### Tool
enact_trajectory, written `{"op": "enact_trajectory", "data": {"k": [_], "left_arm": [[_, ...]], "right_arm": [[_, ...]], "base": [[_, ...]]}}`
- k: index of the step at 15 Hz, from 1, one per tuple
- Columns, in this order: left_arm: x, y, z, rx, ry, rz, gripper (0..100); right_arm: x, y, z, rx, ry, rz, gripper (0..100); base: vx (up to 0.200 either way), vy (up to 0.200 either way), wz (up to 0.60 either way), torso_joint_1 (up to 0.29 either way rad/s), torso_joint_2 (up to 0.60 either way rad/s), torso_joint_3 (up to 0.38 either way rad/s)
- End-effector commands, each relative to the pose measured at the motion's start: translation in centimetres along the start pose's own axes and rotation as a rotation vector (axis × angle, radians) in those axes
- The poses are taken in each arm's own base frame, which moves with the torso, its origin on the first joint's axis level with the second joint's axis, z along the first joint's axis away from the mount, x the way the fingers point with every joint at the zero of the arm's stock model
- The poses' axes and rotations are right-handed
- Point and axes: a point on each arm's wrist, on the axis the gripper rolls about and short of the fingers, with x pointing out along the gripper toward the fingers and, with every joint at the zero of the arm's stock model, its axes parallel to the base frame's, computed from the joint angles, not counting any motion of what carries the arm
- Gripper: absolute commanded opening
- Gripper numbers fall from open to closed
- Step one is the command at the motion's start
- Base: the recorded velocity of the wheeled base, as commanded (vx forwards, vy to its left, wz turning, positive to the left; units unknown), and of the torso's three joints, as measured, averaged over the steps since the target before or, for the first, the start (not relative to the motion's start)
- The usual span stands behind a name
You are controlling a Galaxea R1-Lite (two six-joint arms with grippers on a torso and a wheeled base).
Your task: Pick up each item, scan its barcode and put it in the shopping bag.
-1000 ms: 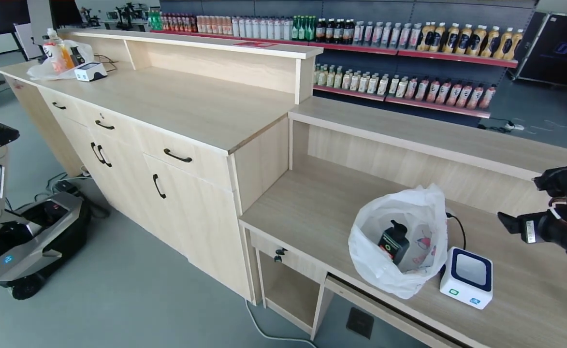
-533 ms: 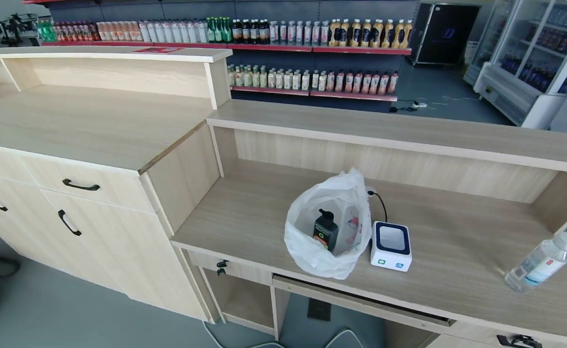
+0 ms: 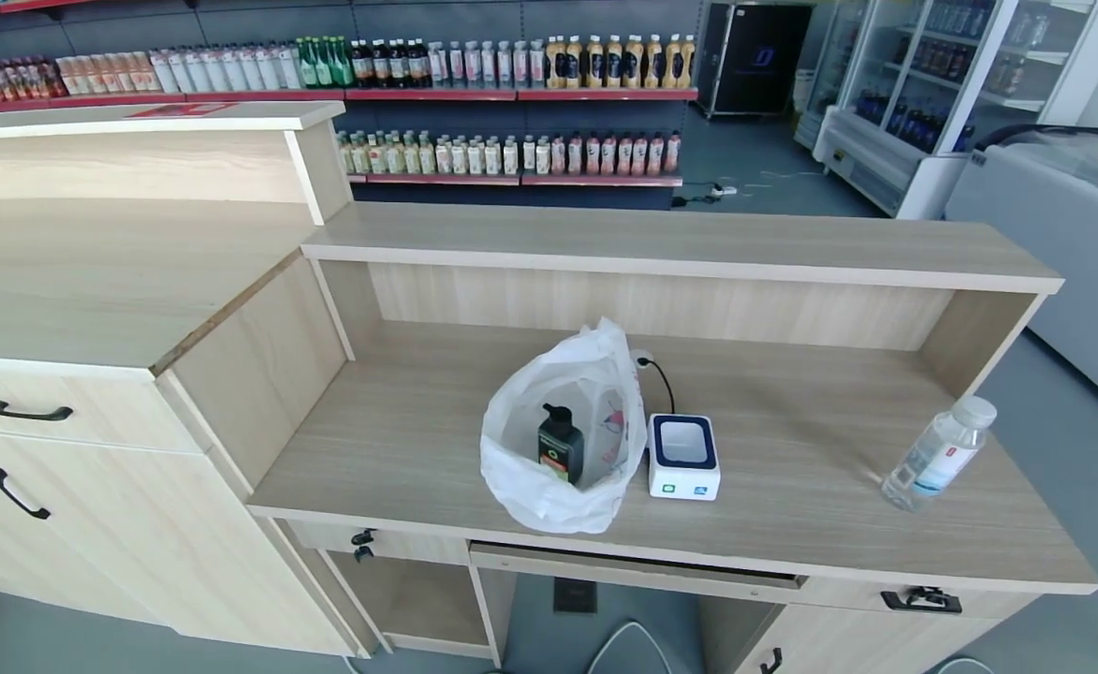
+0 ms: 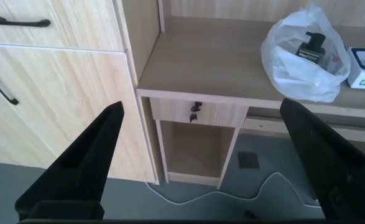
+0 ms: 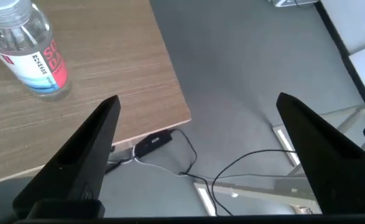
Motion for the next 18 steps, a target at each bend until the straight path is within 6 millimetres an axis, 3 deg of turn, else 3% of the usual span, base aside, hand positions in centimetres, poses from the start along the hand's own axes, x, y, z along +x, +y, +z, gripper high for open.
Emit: {"op": "enact_trajectory", "data": {"k": [1, 5, 9, 18], "left_arm": [[0.0, 0.0, 0.0, 0.000, 0.000, 0.000, 100], [0.0, 0.0, 0.0, 0.000, 0.000, 0.000, 100], [0.0, 0.0, 0.0, 0.000, 0.000, 0.000, 100], [0.0, 0.0, 0.0, 0.000, 0.000, 0.000, 100]], "right_arm": [[4.4, 1.1, -3.2, 0.015, 0.019, 0.122, 100], [7.5, 2.4, -5.2, 0.016, -0.038, 0.234, 100], [8.8, 3.4, -6.3, 0.023, -0.071, 0.314, 100], [10.5, 8.0, -5.9, -0.027, -0.177, 0.449, 100]], "base": [[0.000, 0.000, 0.00, 0.000, 0.00, 0.000], [0.000, 0.000, 0.00, 0.000, 0.00, 0.000], [0.000, 0.000, 0.00, 0.000, 0.00, 0.000], [0.000, 0.000, 0.00, 0.000, 0.00, 0.000]]}}
